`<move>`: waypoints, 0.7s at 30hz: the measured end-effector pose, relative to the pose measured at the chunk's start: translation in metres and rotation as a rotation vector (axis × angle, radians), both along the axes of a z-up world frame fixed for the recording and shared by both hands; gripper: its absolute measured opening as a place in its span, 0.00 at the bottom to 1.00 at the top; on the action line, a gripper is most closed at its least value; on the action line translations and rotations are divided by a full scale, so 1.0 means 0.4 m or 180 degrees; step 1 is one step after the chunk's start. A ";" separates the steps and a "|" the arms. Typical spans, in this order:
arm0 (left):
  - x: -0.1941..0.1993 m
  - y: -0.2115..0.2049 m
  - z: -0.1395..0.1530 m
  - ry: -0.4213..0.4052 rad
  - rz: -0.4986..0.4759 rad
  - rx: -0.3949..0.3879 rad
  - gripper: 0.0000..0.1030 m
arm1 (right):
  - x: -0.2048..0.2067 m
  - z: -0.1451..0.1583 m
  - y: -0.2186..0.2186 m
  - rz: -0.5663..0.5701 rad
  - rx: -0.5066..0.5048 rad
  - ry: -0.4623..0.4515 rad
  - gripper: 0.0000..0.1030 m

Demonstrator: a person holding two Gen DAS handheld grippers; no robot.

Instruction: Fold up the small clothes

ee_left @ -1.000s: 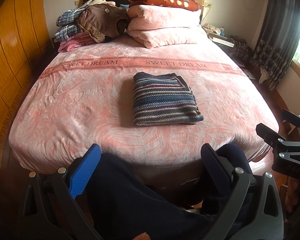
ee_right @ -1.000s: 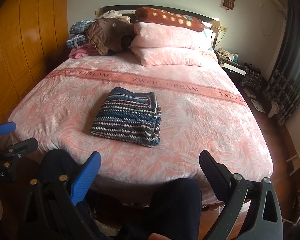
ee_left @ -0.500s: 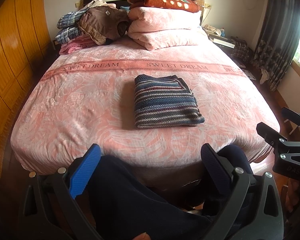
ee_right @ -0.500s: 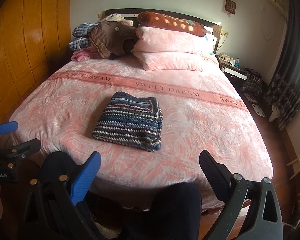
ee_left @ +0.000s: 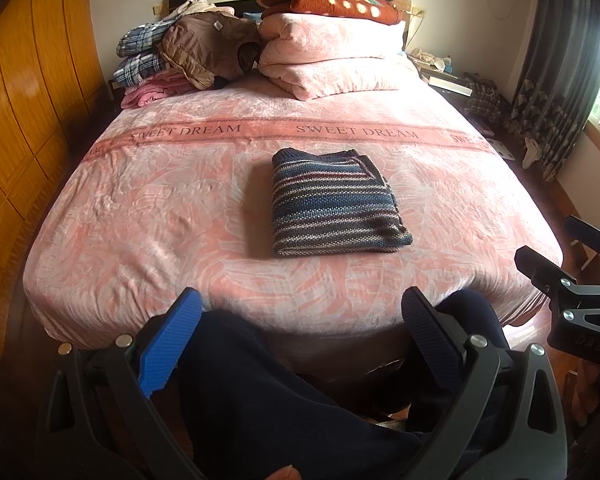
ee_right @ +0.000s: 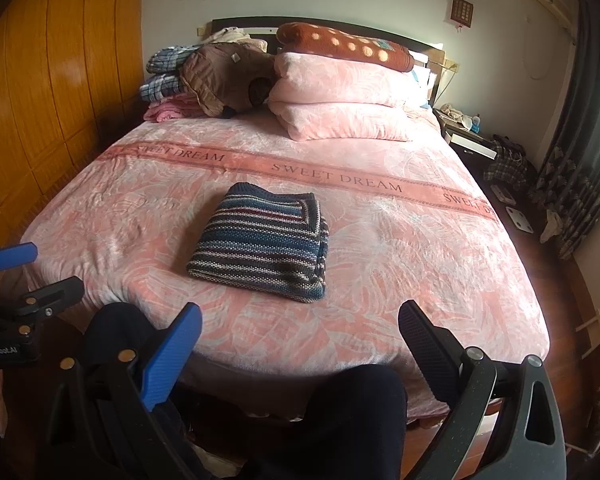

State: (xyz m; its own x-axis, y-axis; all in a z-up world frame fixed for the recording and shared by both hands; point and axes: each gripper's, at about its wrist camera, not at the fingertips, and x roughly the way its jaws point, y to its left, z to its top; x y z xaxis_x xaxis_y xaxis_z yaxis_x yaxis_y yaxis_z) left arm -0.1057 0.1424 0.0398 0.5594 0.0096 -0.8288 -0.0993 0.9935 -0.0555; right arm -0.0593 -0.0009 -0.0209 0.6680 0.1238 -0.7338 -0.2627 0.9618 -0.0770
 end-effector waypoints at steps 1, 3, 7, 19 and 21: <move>0.000 0.001 0.000 0.0000 0.0001 0.0002 0.97 | 0.001 -0.001 0.000 0.0003 0.0003 0.0005 0.96; 0.000 0.001 -0.001 0.0005 0.0001 -0.0017 0.97 | 0.003 0.000 0.000 0.0007 0.0005 0.0009 0.96; 0.003 0.003 -0.004 0.0014 0.0007 -0.0010 0.97 | 0.009 -0.004 0.003 0.0012 0.0015 0.0022 0.96; 0.003 0.005 -0.010 0.0024 0.0005 0.0000 0.97 | 0.017 -0.020 0.005 0.0007 0.0030 0.0053 0.96; 0.001 0.003 -0.012 0.0027 0.0004 -0.0002 0.97 | 0.017 -0.020 0.005 0.0008 0.0027 0.0048 0.96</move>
State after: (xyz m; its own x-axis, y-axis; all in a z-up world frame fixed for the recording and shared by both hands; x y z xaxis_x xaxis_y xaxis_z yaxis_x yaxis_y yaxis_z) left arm -0.1054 0.1435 0.0349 0.5525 0.0098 -0.8335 -0.1012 0.9933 -0.0554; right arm -0.0524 0.0010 -0.0290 0.6566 0.1316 -0.7427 -0.2662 0.9617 -0.0649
